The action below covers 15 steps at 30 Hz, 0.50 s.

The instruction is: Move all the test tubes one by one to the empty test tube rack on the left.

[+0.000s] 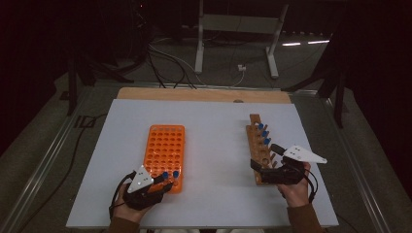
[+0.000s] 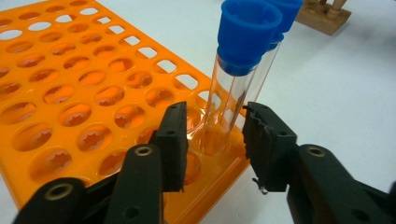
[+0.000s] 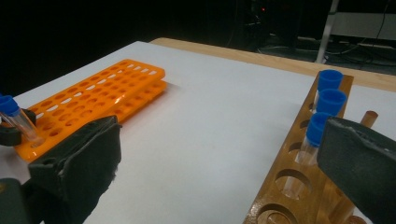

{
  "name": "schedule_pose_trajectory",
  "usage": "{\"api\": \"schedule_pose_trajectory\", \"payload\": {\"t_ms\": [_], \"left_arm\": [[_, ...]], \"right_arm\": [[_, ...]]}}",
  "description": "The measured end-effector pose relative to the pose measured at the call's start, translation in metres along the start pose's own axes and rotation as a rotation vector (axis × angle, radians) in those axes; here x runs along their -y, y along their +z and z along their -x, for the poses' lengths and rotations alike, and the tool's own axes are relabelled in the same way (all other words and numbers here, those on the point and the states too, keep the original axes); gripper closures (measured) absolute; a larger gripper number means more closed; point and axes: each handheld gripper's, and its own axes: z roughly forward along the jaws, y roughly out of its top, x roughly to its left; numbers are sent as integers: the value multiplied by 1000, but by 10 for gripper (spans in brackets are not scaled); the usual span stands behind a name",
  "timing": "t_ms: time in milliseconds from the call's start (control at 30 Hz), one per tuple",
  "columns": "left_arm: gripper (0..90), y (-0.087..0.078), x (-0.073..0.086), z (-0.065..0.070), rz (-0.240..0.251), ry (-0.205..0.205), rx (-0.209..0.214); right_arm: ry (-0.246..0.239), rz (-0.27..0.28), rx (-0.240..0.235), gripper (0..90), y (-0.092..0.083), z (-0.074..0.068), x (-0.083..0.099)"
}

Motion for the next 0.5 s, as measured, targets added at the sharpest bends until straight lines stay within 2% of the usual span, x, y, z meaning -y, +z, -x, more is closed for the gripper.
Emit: {"api": "schedule_pose_trajectory", "payload": {"t_ms": [100,233,367,500], "left_arm": [[570,-4,-1,-1,23,2,17],[506,-12,-1,-6,76,-17,32],[371,-21,-3,-10,149,-47,22],[291,-26,-6,-13,182,-61,-7]], "right_arm": [[-1,-2,6,0,-1,1,-1],[-14,-6,19,0,-3,4,-3],[-18,-18,46,1,-4,12,-4],[-21,-32,76,19,-2,21,-6]]}}
